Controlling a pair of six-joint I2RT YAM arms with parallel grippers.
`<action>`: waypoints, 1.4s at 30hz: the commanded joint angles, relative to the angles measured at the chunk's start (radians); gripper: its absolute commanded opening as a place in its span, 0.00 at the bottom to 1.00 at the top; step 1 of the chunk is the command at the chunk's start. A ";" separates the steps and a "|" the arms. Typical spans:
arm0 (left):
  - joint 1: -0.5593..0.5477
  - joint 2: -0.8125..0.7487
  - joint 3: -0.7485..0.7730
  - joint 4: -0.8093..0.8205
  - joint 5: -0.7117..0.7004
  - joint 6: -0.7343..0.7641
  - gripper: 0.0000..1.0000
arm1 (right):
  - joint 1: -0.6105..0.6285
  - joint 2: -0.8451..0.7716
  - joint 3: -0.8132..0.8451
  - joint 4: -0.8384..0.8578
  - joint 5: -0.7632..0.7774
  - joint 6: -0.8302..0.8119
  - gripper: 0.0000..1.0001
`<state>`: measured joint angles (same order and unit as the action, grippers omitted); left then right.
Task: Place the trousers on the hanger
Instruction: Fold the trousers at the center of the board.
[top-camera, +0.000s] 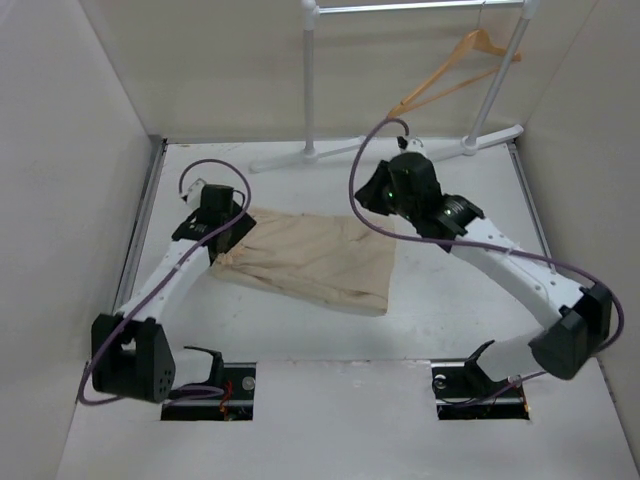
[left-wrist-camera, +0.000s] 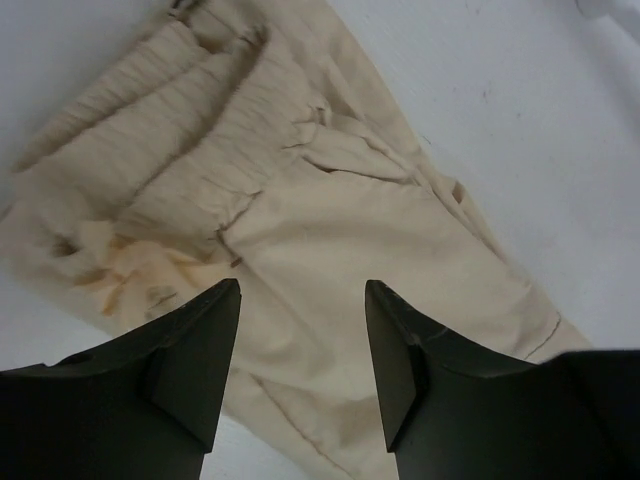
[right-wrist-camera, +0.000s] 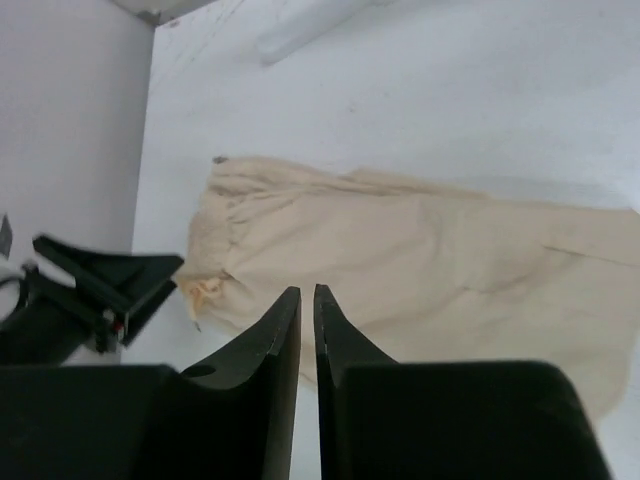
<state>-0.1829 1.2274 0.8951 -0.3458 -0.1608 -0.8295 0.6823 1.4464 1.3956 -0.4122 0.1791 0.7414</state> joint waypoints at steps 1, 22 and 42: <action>-0.046 0.119 0.068 0.119 -0.010 0.033 0.50 | 0.018 -0.072 -0.244 0.062 -0.107 -0.022 0.16; 0.133 0.255 -0.094 0.240 -0.008 0.044 0.51 | -0.017 -0.135 -0.800 0.286 -0.196 0.104 0.18; -0.427 0.196 0.096 0.214 -0.028 -0.017 0.17 | -0.223 0.172 -0.241 0.349 -0.487 -0.022 0.04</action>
<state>-0.5407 1.4006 0.9813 -0.1505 -0.1654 -0.7933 0.4831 1.4960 1.1156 -0.1577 -0.2054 0.6979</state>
